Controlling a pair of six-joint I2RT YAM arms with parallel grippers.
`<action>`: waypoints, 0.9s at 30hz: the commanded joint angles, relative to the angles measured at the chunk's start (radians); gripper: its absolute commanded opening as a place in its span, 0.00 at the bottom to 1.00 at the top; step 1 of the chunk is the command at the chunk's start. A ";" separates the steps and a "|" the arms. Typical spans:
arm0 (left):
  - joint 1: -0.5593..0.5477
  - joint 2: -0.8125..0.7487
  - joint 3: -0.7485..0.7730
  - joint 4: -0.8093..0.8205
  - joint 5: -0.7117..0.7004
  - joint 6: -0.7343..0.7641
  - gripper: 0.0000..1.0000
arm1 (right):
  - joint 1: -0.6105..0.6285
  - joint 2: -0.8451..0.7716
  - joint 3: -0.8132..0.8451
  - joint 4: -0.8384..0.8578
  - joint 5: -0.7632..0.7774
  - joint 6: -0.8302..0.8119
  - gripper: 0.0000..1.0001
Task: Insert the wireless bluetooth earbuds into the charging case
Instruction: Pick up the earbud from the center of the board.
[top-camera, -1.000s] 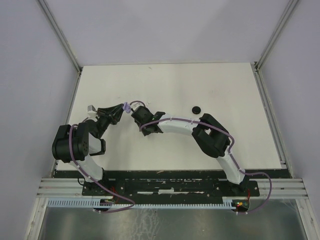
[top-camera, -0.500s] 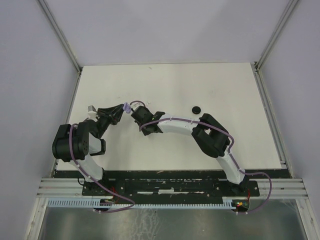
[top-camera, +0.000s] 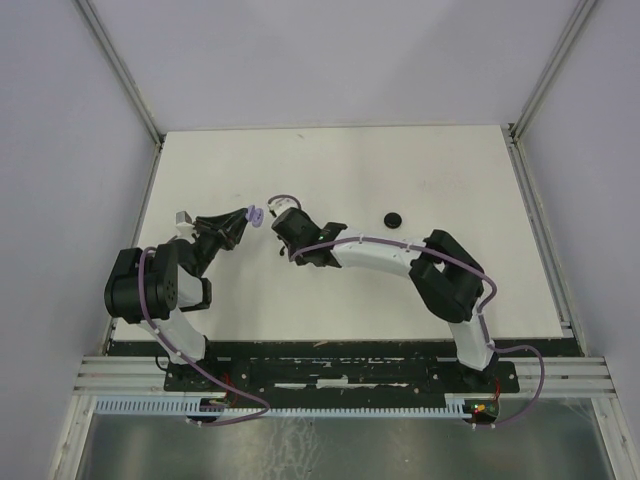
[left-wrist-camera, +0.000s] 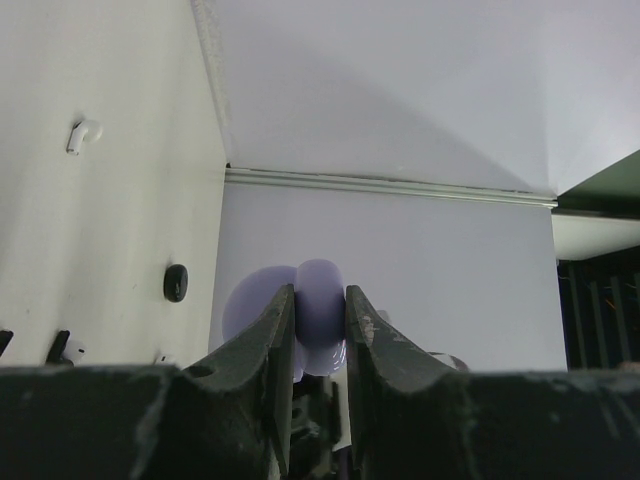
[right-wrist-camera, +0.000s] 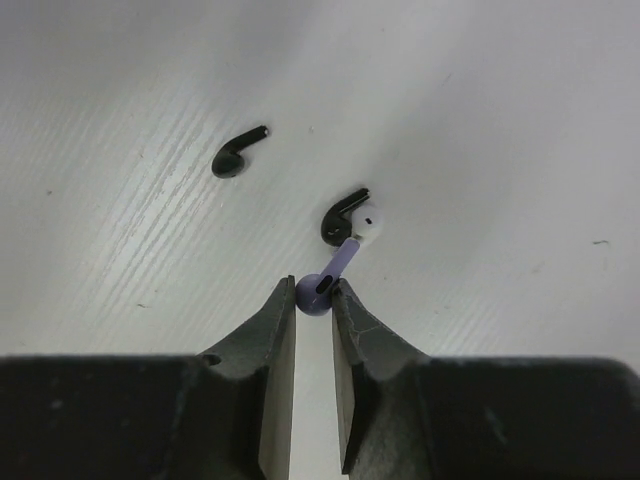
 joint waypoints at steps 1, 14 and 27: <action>0.007 -0.001 0.004 0.148 0.022 -0.017 0.03 | -0.010 -0.144 -0.017 0.035 0.089 -0.024 0.24; 0.003 -0.037 0.006 0.136 0.039 -0.016 0.03 | -0.166 -0.160 -0.124 -0.006 0.073 0.020 0.24; -0.052 -0.051 0.033 0.098 0.027 0.000 0.03 | -0.282 -0.139 -0.210 0.004 0.024 0.049 0.24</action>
